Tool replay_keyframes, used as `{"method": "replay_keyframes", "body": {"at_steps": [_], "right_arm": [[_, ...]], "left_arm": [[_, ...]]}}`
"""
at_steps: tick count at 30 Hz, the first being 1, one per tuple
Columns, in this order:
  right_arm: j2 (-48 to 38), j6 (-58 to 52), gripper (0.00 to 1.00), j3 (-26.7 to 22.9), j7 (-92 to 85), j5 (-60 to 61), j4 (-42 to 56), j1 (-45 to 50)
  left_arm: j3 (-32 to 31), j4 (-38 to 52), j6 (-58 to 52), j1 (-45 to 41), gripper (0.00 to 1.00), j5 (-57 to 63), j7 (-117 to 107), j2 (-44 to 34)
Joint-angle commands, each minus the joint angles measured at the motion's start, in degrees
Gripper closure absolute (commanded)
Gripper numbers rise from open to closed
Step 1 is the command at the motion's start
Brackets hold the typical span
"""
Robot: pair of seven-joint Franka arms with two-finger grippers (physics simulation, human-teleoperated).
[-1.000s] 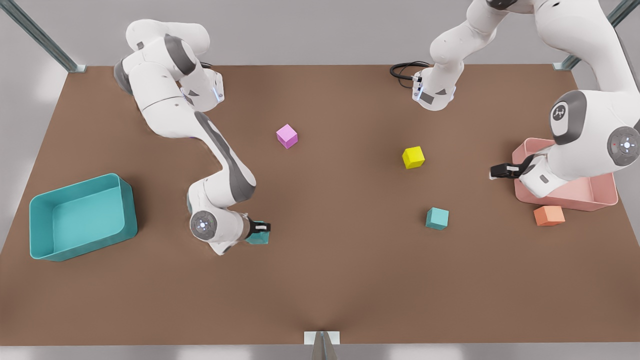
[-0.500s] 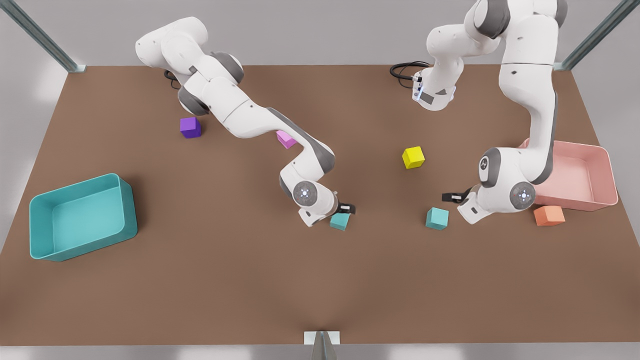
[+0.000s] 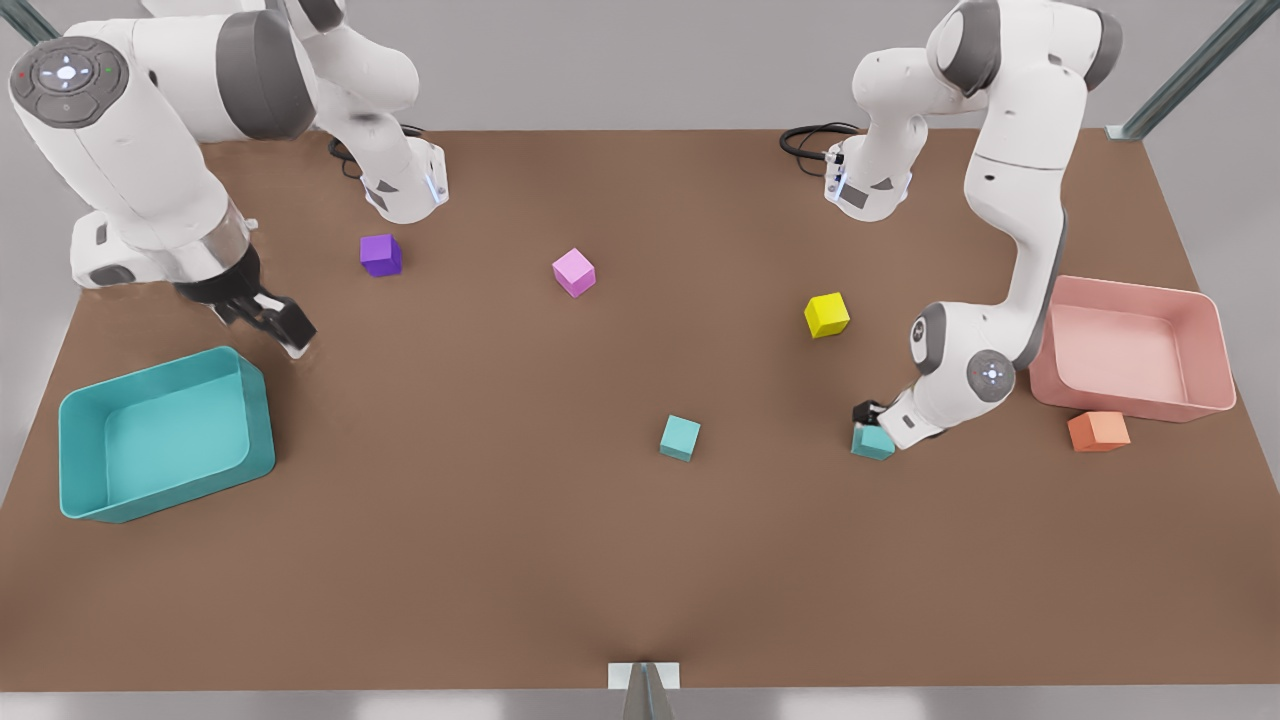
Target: Stack the two blue cubes on top of each other
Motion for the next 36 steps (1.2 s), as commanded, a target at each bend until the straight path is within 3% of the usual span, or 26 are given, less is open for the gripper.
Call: {"method": "replay_keyframes", "body": {"at_steps": [1,13,14,15,17,22,27,31,34,36], "right_arm": [[-7.2,-10.5,0.0,-2.2,-41.1,3.7,-8.7,0.2],[-2.0,-6.2,0.0,-2.5,-40.7,4.4,-10.2,0.6],[-1.9,-6.2,0.0,-2.5,-40.8,4.5,-10.2,0.6],[-1.9,-6.2,0.0,-2.5,-40.8,4.6,-10.2,0.6],[-1.6,-6.2,0.0,-2.5,-40.9,4.8,-10.2,0.5],[-1.4,-6.2,0.0,-2.6,-40.9,5.0,-10.2,0.5],[-1.4,-6.1,0.0,-2.7,-41.0,5.0,-10.2,0.4],[-1.2,-6.1,0.0,-2.7,-41.0,5.0,-10.1,0.4],[-0.9,-6.0,0.0,-2.8,-41.1,4.9,-10.1,0.4],[-0.8,-6.0,0.0,-2.9,-41.3,5.0,-10.1,0.3]], "left_arm": [[0.1,0.0,3.8,-0.1,0.0,0.2,4.0,0.4],[1.5,0.0,6.3,-1.6,0.0,0.2,3.9,5.6],[1.5,0.0,6.3,-1.7,0.06,0.2,3.9,5.6],[1.6,0.0,6.2,-1.7,0.28,0.2,3.9,5.5],[1.6,0.0,6.2,-1.7,0.36,0.2,3.9,5.4],[1.9,0.1,4.9,-2.1,0.38,0.2,0.8,3.1],[2.2,0.7,-8.5,-10.7,0.38,0.2,-23.1,-4.6],[1.9,16.6,-26.6,-22.8,0.38,0.0,-43.5,-2.9],[1.9,32.8,-30.1,-31.0,0.38,-0.2,-55.1,7.5],[1.9,37.8,-30.0,-31.8,0.38,0.1,-56.6,11.9]]}}
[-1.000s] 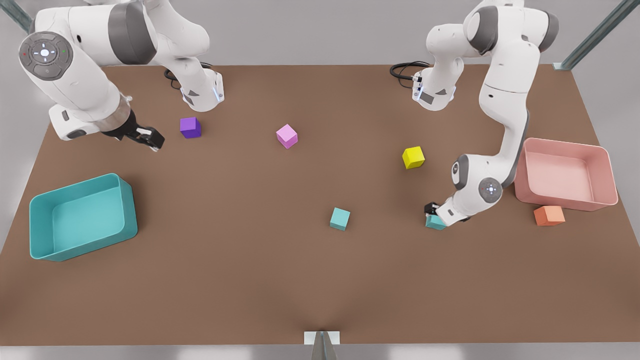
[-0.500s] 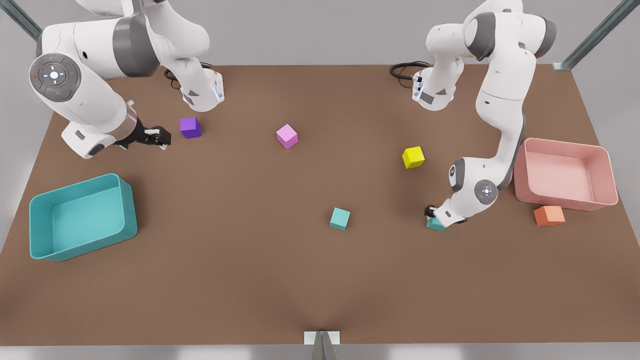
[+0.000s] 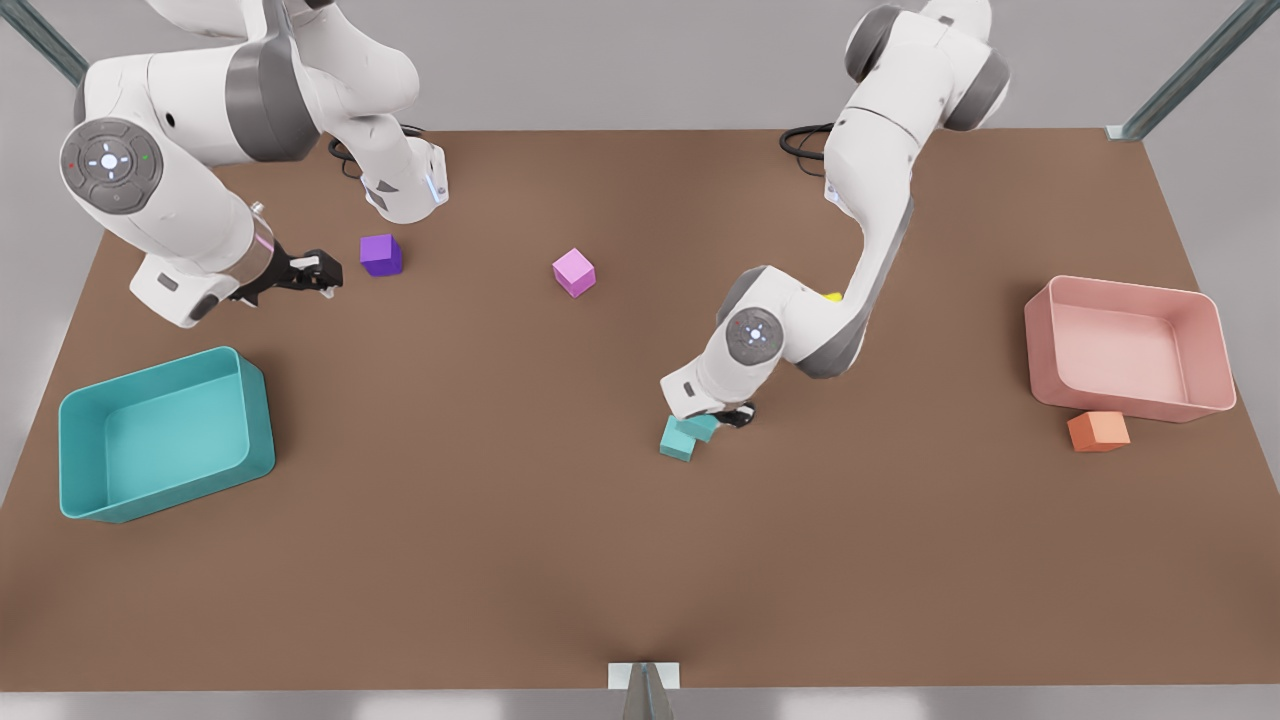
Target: Stack the two blue cubes on top of each other
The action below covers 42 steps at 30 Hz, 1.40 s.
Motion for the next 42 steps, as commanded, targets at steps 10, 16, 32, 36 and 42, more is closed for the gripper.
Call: {"method": "replay_keyframes", "body": {"at_steps": [10,16,32,36,42], "right_arm": [[0.4,0.4,0.0,0.0,-6.0,0.1,0.0,-0.6],[0.5,0.4,0.0,-0.1,-6.0,0.2,-0.1,-0.7],[1.8,0.7,0.0,-0.1,-5.8,0.2,-0.1,-1.0],[1.8,0.6,0.0,-0.1,-5.8,0.3,-0.4,-1.0],[1.8,0.6,0.0,-0.1,-5.9,0.2,-0.4,-1.1]], "left_arm": [[0.0,3.0,-1.8,-1.4,0.38,-0.5,-34.9,7.1],[0.0,3.1,1.3,-1.5,0.38,-0.3,-34.9,7.7],[0.1,5.8,2.0,-1.1,0.24,0.0,-34.6,10.5],[0.1,5.8,2.0,-1.0,0.0,-0.2,-34.6,10.4],[0.2,17.1,-36.1,-0.9,0.0,-2.3,-37.9,-2.3]]}}
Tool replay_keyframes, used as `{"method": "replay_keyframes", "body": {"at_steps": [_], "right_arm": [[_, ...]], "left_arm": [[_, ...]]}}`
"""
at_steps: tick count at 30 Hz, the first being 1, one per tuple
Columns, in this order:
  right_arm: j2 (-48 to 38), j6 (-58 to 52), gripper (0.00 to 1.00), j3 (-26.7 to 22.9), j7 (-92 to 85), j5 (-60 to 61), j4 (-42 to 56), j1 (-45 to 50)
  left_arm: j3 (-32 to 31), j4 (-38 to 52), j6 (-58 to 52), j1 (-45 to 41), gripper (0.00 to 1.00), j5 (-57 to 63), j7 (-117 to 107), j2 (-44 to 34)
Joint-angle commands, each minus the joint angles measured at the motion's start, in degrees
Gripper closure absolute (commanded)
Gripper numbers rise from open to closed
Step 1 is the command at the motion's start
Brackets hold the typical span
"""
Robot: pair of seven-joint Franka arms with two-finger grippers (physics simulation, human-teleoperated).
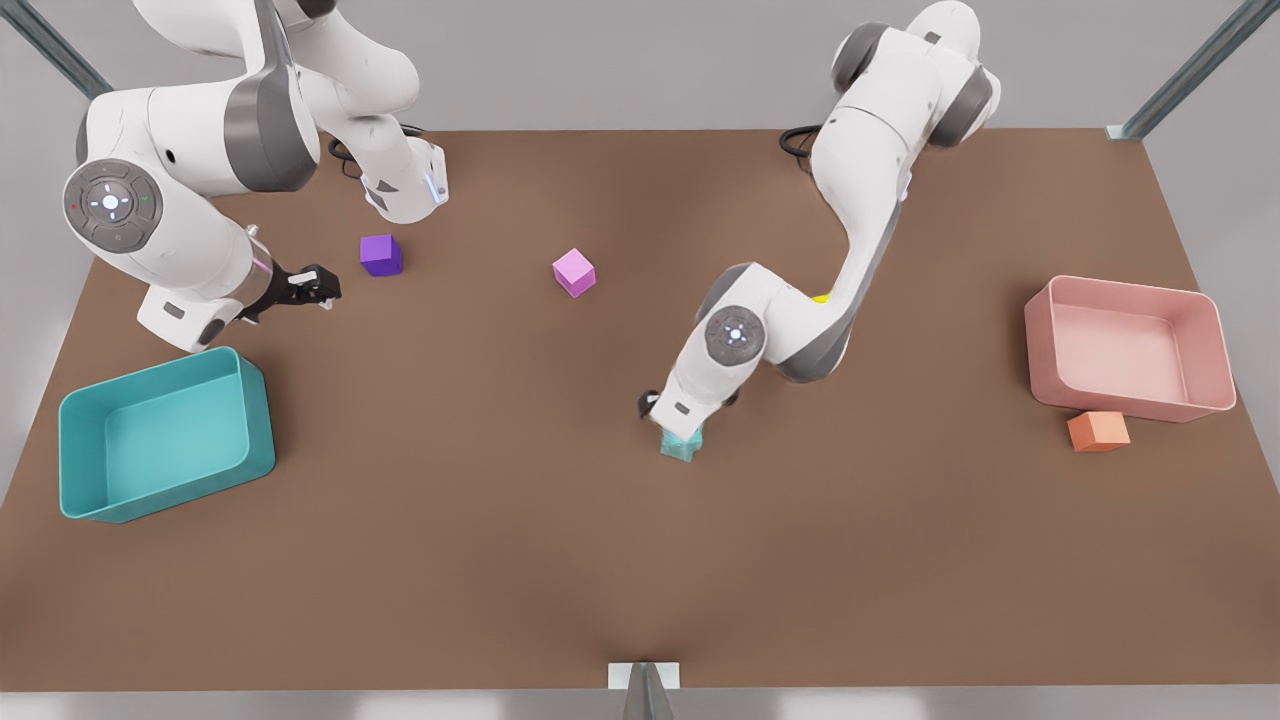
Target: Stack the two blue cubes on top of each other
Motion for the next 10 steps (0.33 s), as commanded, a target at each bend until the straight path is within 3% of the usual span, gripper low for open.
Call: {"method": "replay_keyframes", "body": {"at_steps": [1,2,5,6,10], "right_arm": [[-0.1,0.0,0.0,0.0,-0.6,0.0,0.0,0.0],[-0.1,0.0,0.0,0.0,-0.5,0.0,0.0,0.0],[-0.1,0.0,0.0,0.0,-0.6,0.0,0.1,0.0],[-0.1,0.0,0.0,0.0,-0.6,0.0,0.1,0.0],[-0.1,0.0,0.0,0.0,-0.6,0.0,0.2,0.0]], "left_arm": [[0.4,11.3,-42.6,4.2,0.0,-0.2,-4.1,-5.6],[0.3,11.9,-44.6,9.3,0.0,2.0,4.8,-10.2],[-0.3,9.5,-42.2,18.0,0.0,10.2,36.6,-12.1],[-0.2,-1.6,-33.5,19.7,0.0,10.7,39.1,-18.5],[0.2,-3.5,-32.4,20.8,0.0,10.1,39.1,-19.7]]}}
